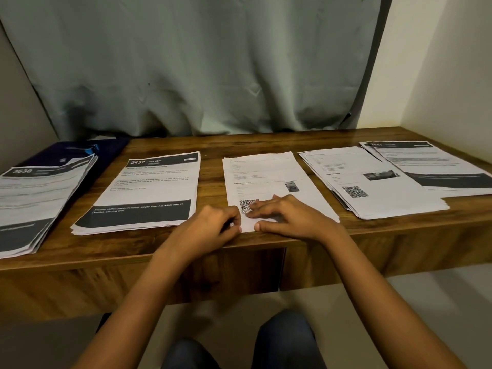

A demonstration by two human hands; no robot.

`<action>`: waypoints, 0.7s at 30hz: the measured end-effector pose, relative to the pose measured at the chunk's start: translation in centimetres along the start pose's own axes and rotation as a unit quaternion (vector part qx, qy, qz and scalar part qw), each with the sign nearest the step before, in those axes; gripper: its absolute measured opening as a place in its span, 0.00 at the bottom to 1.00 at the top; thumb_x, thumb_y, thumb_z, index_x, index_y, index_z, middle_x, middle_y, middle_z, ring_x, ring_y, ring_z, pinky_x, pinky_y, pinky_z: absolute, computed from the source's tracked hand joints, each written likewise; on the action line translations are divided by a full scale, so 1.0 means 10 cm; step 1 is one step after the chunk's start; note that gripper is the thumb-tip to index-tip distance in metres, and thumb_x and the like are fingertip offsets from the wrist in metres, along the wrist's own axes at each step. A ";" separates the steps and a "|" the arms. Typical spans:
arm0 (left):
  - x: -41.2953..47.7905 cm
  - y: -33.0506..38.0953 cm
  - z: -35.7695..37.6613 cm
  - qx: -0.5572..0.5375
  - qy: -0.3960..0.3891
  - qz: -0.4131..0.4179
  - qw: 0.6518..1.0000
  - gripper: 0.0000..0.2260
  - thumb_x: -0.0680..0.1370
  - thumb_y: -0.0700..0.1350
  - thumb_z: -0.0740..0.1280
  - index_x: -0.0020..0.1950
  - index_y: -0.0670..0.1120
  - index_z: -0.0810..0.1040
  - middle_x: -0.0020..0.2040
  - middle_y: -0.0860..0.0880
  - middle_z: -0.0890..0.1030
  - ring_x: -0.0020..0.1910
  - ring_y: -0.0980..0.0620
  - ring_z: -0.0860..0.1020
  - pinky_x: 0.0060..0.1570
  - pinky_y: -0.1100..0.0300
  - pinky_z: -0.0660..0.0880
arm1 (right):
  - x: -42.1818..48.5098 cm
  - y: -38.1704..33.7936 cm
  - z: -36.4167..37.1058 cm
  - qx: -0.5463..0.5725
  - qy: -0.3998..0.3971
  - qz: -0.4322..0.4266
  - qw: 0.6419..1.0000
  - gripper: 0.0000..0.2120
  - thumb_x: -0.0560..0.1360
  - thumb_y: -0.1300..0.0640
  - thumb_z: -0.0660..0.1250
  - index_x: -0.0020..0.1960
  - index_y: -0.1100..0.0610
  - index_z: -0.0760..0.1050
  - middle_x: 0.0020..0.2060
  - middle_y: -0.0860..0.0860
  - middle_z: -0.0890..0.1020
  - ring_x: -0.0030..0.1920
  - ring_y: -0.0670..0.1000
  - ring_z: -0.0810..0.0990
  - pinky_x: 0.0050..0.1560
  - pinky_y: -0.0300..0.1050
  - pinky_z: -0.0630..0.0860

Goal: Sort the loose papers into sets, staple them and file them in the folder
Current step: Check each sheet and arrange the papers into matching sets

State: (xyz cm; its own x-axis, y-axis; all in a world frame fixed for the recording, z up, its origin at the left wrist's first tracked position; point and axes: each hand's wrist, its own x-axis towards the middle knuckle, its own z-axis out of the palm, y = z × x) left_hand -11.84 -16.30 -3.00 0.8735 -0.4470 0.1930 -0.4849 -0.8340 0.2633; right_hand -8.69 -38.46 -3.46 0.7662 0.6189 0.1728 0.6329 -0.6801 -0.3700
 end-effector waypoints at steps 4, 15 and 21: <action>0.01 0.00 0.00 0.039 -0.011 0.024 0.999 0.15 0.80 0.52 0.61 0.66 0.52 0.75 0.59 0.51 0.80 0.56 0.53 0.77 0.54 0.60 0.74 | -0.03 0.01 0.03 0.004 0.023 -0.008 1.000 0.19 0.77 0.44 0.63 0.66 0.46 0.74 0.67 0.46 0.74 0.68 0.46 0.70 0.70 0.48 0.65; 0.08 0.10 0.00 -0.113 0.097 -0.088 0.985 0.26 0.79 0.55 0.62 0.74 0.48 0.63 0.70 0.47 0.72 0.64 0.49 0.72 0.54 0.64 0.65 | -0.39 0.33 -0.34 0.029 0.282 0.278 0.918 0.15 0.78 0.58 0.64 0.63 0.59 0.76 0.59 0.58 0.80 0.59 0.58 0.77 0.56 0.42 0.69; 0.09 0.12 -0.02 -0.033 -0.019 -0.051 0.998 0.29 0.75 0.58 0.68 0.74 0.53 0.65 0.72 0.50 0.69 0.62 0.53 0.71 0.53 0.65 0.69 | -0.77 0.60 -0.61 0.076 0.055 0.231 0.968 0.32 0.68 0.51 0.76 0.70 0.50 0.70 0.66 0.48 0.74 0.62 0.47 0.73 0.56 0.35 0.72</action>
State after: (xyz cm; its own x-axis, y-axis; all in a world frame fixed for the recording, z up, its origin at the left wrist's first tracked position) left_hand -11.60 -17.69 -2.34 0.9187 -0.3740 0.1268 -0.3944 -0.8532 0.3413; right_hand -10.13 -49.65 -1.47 0.9761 0.2114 0.0507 0.2030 -0.8029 -0.5605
